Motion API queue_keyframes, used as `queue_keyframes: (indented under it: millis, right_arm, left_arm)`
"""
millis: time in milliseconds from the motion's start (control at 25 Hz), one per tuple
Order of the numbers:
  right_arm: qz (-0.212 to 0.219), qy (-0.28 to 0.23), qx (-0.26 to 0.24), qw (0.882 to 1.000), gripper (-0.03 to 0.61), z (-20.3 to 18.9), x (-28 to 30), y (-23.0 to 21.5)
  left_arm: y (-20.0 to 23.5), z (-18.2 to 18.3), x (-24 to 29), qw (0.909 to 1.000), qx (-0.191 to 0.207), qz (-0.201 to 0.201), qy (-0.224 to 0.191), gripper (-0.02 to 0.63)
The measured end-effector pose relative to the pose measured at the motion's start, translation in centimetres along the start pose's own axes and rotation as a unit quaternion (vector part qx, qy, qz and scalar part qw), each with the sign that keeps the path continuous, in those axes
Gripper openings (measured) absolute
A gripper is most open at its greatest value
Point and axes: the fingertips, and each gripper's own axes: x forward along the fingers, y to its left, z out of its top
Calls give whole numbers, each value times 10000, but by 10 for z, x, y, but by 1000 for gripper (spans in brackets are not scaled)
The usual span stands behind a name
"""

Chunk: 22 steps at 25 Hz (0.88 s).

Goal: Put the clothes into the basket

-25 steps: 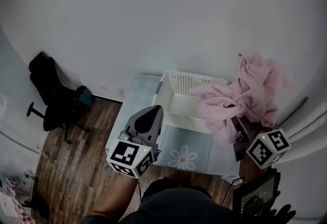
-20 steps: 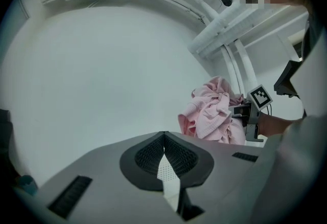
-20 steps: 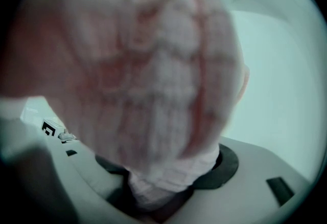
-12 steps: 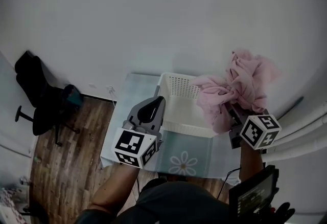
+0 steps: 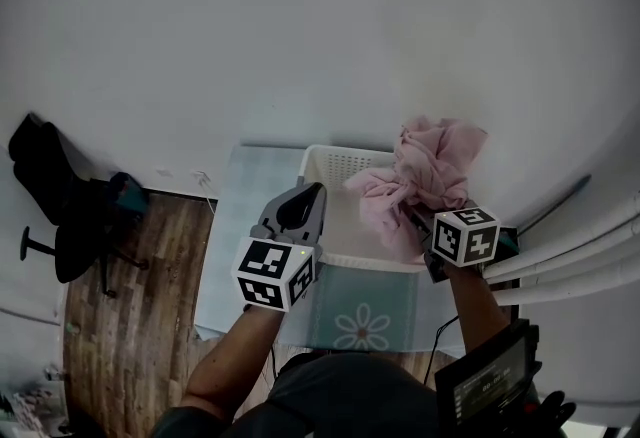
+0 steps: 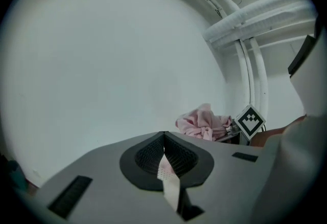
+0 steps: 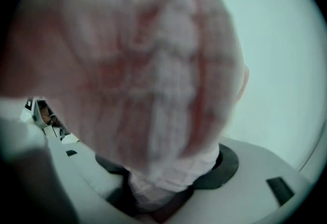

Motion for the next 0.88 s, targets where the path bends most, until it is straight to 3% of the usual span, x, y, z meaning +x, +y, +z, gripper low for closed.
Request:
queue_keyframes:
  millis: [200,400,600,880]
  right_arm:
    - [90,737,-111,9972,336,-51,63,8]
    - [306,1298,-64,9910,336,-79,99,2]
    - [578,2089,-134,9761,336,-116,136,-5]
    - [581,2692,-419,9604,336,-145,158,-13]
  left_arm:
    - [37,-29,24,9997,-78,-61,209,9]
    - [46,-43,49,9993,-64,-142,338,9]
    - [53,-58,73,9988,-28,-240,429,9]
    - [59,-61,81,9983,6,-323,491,9]
